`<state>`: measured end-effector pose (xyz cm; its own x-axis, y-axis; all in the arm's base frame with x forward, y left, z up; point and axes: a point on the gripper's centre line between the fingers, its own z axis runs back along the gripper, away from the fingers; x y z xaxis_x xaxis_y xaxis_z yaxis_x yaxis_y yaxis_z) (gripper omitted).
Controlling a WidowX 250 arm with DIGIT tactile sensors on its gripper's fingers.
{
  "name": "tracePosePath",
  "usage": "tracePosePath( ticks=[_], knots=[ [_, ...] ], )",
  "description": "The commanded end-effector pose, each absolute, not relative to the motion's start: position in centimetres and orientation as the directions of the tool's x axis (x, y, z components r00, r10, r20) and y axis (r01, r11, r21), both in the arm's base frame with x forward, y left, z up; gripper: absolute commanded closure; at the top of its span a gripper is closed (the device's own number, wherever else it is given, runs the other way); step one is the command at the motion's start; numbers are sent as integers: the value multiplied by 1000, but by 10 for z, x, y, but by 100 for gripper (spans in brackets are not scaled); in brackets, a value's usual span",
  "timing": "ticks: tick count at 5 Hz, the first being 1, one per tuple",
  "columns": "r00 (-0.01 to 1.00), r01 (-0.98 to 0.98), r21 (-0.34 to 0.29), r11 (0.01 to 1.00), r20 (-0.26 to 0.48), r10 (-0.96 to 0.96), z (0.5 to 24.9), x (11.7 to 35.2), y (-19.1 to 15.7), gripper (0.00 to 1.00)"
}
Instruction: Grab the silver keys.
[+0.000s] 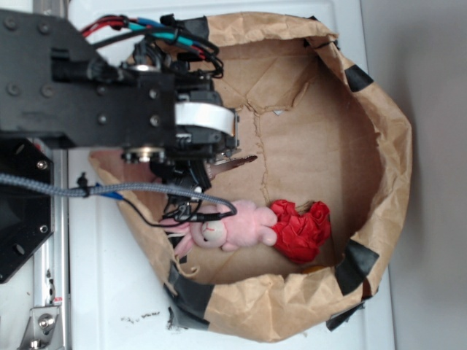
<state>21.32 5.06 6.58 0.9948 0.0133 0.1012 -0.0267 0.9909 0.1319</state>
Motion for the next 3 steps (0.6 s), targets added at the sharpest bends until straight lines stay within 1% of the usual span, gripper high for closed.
tracePosePath(
  ticks=[1, 2, 3],
  knots=[
    [986, -104, 95, 990, 144, 90, 81, 227, 68, 0],
    [985, -125, 56, 991, 127, 117, 88, 226, 71, 0],
    [986, -135, 17, 991, 106, 132, 84, 222, 64, 0]
  ],
)
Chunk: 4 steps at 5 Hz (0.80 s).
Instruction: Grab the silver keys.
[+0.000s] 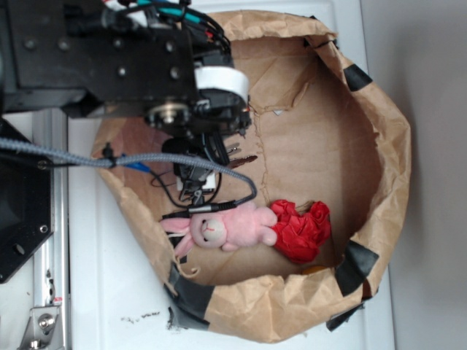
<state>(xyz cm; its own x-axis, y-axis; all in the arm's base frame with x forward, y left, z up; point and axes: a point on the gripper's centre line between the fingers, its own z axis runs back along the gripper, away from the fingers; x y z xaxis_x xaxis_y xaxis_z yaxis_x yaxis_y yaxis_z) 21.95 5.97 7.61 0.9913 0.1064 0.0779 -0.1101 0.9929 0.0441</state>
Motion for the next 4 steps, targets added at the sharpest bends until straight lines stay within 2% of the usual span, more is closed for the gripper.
tracePosePath(
  ticks=[1, 2, 4],
  knots=[
    [985, -132, -12, 991, 109, 132, 83, 218, 54, 0],
    [993, -92, -39, 995, 69, 95, 76, 211, 44, 0],
    [992, -88, -12, 996, 91, 88, 61, 209, 32, 0]
  ],
)
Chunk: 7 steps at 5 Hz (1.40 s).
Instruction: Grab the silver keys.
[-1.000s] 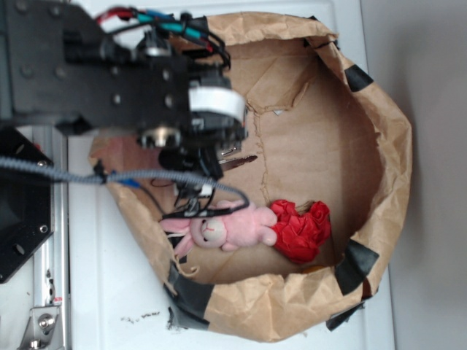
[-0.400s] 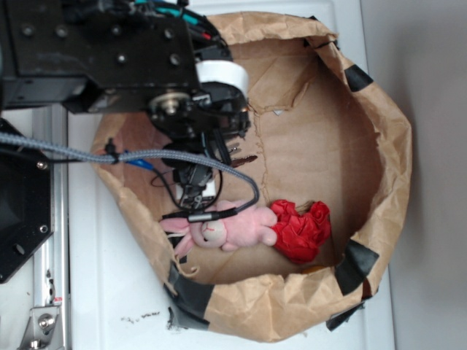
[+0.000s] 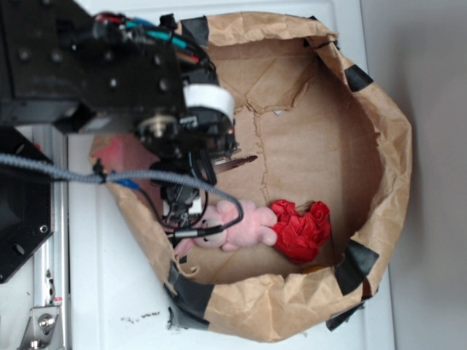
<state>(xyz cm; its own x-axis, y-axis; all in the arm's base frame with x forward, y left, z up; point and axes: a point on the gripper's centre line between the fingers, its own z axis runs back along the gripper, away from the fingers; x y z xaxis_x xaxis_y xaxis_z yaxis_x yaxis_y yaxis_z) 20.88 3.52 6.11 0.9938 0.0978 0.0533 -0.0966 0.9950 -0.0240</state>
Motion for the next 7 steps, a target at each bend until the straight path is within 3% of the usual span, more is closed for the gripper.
tracePosePath(
  ticks=[1, 3, 4, 7],
  knots=[
    [990, -101, 2, 995, 95, 101, 52, 212, 32, 0],
    [989, -115, 7, 993, 95, 114, 48, 219, 37, 0],
    [985, -154, -9, 988, 78, 154, 51, 221, 39, 100],
    [983, -151, -15, 988, 99, 152, 52, 223, 40, 100]
  ],
)
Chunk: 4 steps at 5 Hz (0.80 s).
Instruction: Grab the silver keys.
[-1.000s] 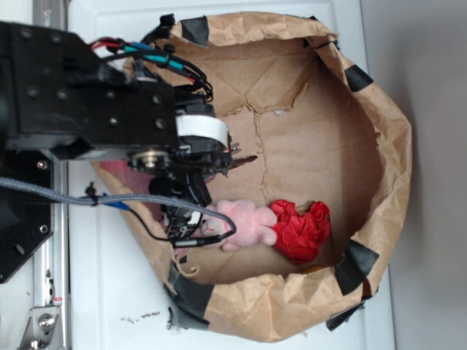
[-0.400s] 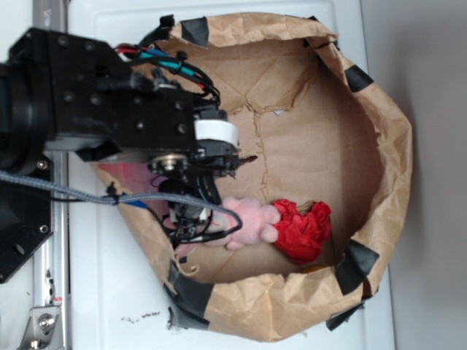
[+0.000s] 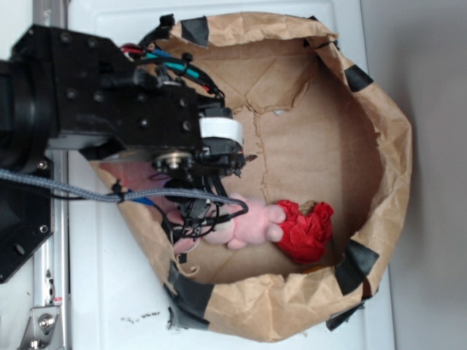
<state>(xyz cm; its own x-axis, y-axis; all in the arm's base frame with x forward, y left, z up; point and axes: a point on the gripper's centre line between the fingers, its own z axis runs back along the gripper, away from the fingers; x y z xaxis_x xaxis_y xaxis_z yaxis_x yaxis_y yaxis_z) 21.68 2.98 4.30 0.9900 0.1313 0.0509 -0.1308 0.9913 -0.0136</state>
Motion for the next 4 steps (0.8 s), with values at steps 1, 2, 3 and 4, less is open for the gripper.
tracePosePath(
  ticks=[1, 2, 3, 4],
  knots=[
    [983, -152, -17, 988, 102, 153, 53, 222, 40, 100],
    [981, -164, -15, 986, 104, 165, 52, 226, 42, 100],
    [979, -179, -16, 984, 91, 180, 54, 230, 44, 100],
    [973, -212, -13, 977, 90, 213, 59, 236, 46, 100]
  ],
)
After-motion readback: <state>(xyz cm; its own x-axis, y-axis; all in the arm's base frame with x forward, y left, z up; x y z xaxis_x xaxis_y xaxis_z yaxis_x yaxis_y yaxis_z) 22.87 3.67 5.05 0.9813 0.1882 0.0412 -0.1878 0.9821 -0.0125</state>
